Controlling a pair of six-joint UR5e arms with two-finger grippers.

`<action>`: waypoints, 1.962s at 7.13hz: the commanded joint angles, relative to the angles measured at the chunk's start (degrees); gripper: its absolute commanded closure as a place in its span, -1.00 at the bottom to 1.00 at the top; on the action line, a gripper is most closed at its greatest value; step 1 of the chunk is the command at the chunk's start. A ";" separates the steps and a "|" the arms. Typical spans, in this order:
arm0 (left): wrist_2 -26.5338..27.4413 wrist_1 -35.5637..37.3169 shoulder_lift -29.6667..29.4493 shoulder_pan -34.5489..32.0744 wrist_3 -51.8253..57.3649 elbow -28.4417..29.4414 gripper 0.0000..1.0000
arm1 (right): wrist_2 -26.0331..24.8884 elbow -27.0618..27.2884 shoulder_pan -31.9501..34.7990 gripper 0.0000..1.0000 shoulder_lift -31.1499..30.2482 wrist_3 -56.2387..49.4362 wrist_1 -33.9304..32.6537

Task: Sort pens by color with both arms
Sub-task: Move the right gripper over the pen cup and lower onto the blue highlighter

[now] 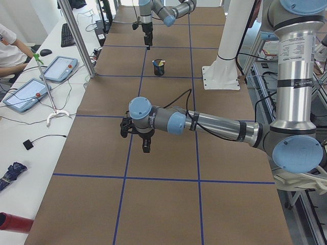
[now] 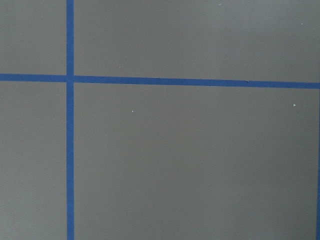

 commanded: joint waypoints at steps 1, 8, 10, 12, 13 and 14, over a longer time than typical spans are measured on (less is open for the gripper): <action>0.00 0.04 -0.02 0.16 -0.04 0.15 -0.99 | -1.56 -4.03 -3.01 -0.65 3.55 -0.13 -0.11; -0.18 -0.05 -0.02 0.69 -2.06 0.06 -0.99 | -4.05 -7.98 -4.79 -0.11 3.55 -9.43 -0.29; -0.18 -0.14 -0.02 0.69 -2.06 -0.02 -0.99 | -3.16 -8.25 -4.52 -0.02 3.55 -9.89 -0.38; -0.18 -0.14 -0.02 0.69 -2.15 -0.03 -0.99 | -2.55 -11.21 -4.61 0.05 5.21 -10.24 -0.55; -0.18 -0.14 -0.02 0.69 -2.15 -0.03 -0.99 | -2.20 -11.67 -4.61 0.05 6.35 -10.24 -2.47; -0.18 -0.05 -0.02 0.69 -2.15 -0.03 -0.99 | -1.93 -11.59 -4.52 0.05 6.45 -10.33 -3.01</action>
